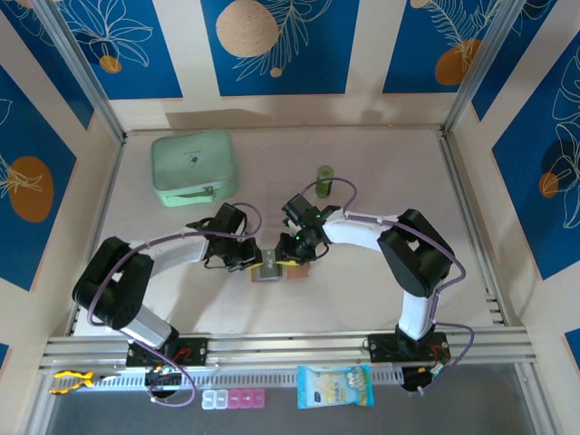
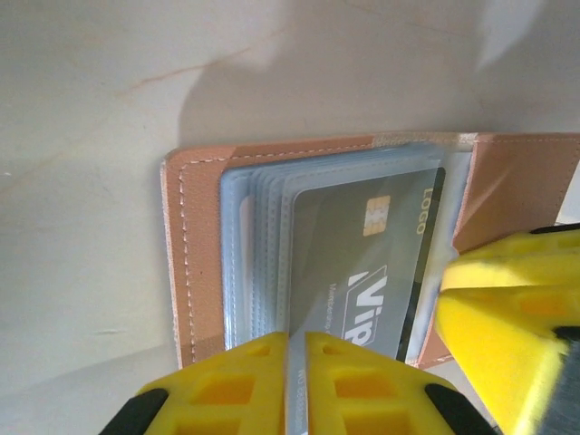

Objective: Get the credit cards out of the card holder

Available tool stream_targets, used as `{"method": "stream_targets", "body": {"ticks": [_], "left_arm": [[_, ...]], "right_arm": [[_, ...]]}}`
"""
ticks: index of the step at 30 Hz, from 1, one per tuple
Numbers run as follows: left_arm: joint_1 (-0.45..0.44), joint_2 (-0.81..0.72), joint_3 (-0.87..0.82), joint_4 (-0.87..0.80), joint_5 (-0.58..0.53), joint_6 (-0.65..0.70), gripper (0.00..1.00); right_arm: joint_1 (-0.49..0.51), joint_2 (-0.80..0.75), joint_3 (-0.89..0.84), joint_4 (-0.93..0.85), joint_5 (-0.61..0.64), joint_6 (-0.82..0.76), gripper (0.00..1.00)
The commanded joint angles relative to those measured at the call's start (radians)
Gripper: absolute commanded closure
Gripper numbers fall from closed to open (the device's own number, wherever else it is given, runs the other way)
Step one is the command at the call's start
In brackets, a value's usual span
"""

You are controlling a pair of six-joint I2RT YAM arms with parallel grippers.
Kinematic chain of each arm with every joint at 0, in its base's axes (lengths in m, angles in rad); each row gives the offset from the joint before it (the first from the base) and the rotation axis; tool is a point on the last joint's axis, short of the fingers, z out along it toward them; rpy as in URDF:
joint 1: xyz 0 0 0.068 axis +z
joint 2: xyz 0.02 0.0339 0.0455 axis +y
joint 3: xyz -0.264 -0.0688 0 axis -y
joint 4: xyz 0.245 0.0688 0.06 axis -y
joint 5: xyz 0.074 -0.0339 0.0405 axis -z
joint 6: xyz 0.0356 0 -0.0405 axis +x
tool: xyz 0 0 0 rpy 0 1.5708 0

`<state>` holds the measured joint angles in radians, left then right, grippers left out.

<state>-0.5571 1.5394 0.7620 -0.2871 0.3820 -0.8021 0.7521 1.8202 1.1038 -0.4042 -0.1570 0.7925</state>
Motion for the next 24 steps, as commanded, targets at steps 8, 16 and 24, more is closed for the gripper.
{"method": "stream_targets", "body": {"ticks": [8, 16, 24], "left_arm": [[-0.007, 0.017, 0.002, -0.007, -0.001, -0.001, 0.94], [-0.006, 0.034, 0.002, -0.05, -0.029, 0.017, 0.95], [-0.007, 0.036, 0.001, -0.053, -0.034, 0.018, 0.96]], "right_arm": [[-0.017, -0.026, -0.027, 0.061, -0.087, 0.005, 0.72], [-0.02, -0.007, -0.028, 0.088, -0.113, 0.008, 0.73], [-0.021, 0.022, -0.022, 0.097, -0.129, 0.011, 0.74]]}}
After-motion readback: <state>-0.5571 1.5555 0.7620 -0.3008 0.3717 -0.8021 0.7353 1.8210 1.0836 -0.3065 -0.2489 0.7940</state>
